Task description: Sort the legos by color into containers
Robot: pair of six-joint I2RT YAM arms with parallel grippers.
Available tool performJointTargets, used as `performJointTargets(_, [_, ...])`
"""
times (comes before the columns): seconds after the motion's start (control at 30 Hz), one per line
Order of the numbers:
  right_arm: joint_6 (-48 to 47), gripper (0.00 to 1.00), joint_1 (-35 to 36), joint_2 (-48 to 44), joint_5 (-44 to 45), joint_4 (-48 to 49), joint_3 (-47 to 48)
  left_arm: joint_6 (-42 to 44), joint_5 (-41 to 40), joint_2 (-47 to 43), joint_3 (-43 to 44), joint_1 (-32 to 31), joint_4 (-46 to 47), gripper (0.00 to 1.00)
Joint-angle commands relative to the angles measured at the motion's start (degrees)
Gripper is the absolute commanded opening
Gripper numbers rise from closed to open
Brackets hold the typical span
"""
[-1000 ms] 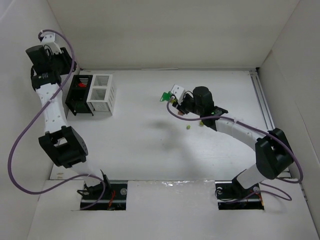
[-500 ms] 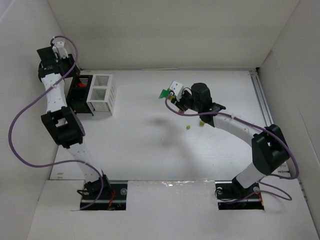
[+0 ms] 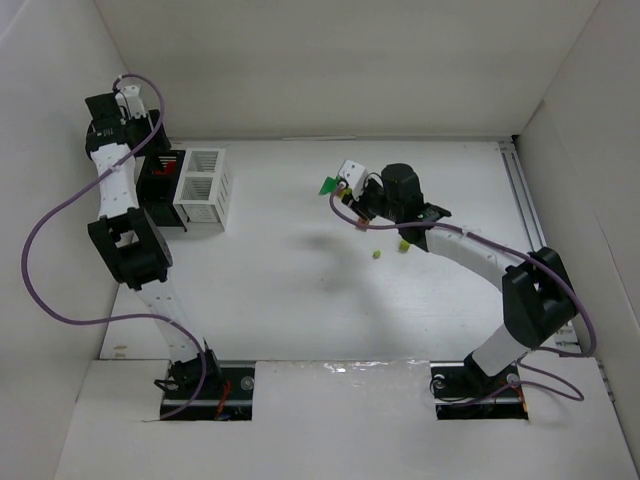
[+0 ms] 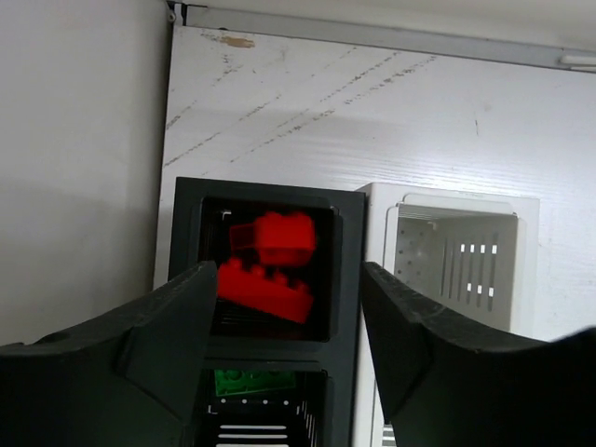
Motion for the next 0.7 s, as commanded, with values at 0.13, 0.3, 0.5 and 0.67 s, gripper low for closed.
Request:
performJointTargets(0.13, [0.8, 0.00, 0.1, 0.1, -0.7, 1.3, 3.9, -3.3, 15.1, -8.5, -5.9, 3.3, 11.5, 0.61])
performJointTargets(0.3, [3.0, 0.00, -0.5, -0.5, -3.0, 4.6, 3.4, -0.8, 37.7, -12.7, -5.4, 2.3, 9.3, 0.61])
performJointTargets(0.5, [3.8, 0.00, 0.1, -0.5, -7.3, 11.5, 3.9, 5.2, 42.5, -20.7, -13.1, -10.0, -1.1, 0.64])
performJointTargets(0.67, [4.3, 0.00, 2.1, 0.6, -7.3, 14.9, 5.8, 1.7, 43.1, -27.0, -25.7, -19.2, 4.3, 0.65])
